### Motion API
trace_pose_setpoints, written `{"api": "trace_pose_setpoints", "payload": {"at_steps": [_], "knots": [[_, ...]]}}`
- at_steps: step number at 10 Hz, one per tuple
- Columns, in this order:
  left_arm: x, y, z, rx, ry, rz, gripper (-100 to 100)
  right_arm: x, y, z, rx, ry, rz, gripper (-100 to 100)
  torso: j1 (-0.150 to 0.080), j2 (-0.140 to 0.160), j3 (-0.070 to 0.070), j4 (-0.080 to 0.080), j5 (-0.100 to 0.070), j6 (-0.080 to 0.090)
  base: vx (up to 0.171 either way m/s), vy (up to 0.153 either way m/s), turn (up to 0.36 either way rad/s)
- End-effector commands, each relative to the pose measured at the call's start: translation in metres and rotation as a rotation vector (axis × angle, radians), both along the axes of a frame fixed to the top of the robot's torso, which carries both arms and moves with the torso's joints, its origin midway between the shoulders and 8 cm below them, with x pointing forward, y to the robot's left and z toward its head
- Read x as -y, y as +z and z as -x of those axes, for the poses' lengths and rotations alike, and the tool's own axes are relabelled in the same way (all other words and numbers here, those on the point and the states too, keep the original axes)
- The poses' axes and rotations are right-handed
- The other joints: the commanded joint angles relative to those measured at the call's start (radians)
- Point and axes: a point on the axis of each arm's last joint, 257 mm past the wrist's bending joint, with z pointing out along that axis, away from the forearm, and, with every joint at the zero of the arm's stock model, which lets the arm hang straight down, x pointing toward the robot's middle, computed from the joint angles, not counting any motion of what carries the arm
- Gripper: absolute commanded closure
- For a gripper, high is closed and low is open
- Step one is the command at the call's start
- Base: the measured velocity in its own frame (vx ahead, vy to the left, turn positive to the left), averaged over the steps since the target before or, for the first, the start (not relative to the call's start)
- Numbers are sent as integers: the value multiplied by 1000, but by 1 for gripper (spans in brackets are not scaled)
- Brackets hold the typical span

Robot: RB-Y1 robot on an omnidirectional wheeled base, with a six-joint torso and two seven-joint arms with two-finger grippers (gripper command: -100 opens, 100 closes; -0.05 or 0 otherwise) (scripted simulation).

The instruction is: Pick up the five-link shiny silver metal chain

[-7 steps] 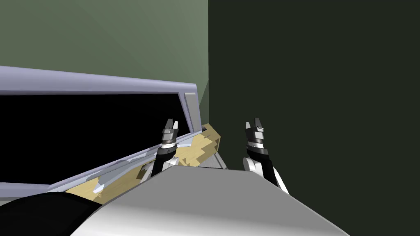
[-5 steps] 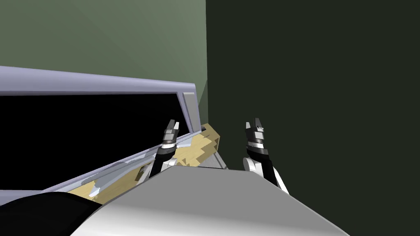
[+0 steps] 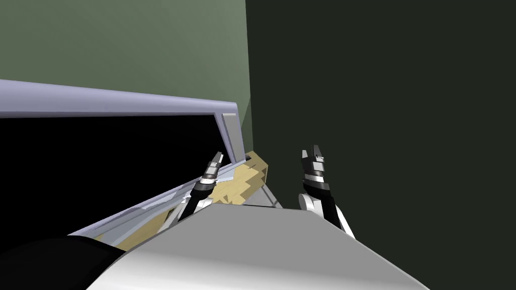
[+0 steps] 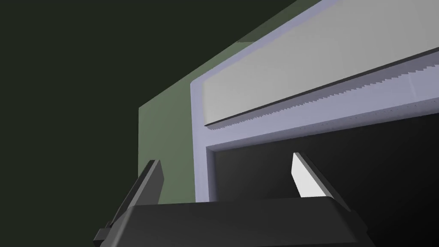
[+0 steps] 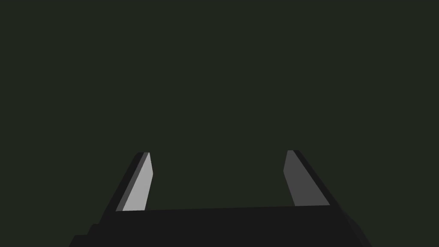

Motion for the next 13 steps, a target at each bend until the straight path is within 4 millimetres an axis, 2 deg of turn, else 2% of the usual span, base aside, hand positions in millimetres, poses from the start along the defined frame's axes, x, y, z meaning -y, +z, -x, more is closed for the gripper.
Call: {"api": "trace_pose_setpoints", "payload": {"at_steps": [1,3,4,7,8,11,13], "knots": [[-6,-23,-6,-64,-5,-45,-100,0,0,0,0,0,0,0,0,0,0,0,0,0,-50,35,-176],[-14,-57,-13,-156,-13,-110,-100,0,0,0,0,0,0,0,0,0,0,0,0,0,-59,36,-250],[-13,-57,-13,-158,-18,-120,-100,0,0,0,0,0,0,0,0,0,0,0,0,0,-41,17,-57],[-32,-113,-19,-306,-20,-209,-100,0,0,0,0,0,0,0,-2,-2,-1,0,0,0,-35,3,-246],[-33,-115,-19,-313,-22,-219,-100,0,0,0,0,0,0,0,-2,-2,-1,0,0,0,-30,5,-93],[-56,-172,-18,-464,-23,-309,-100,0,0,0,0,0,0,0,-2,-3,-1,0,-1,0,-24,-10,-282],[-68,-193,-15,-523,-21,-345,-100,0,0,0,0,0,0,0,-3,-3,-2,-1,-1,-1,-6,-12,-140]]}}
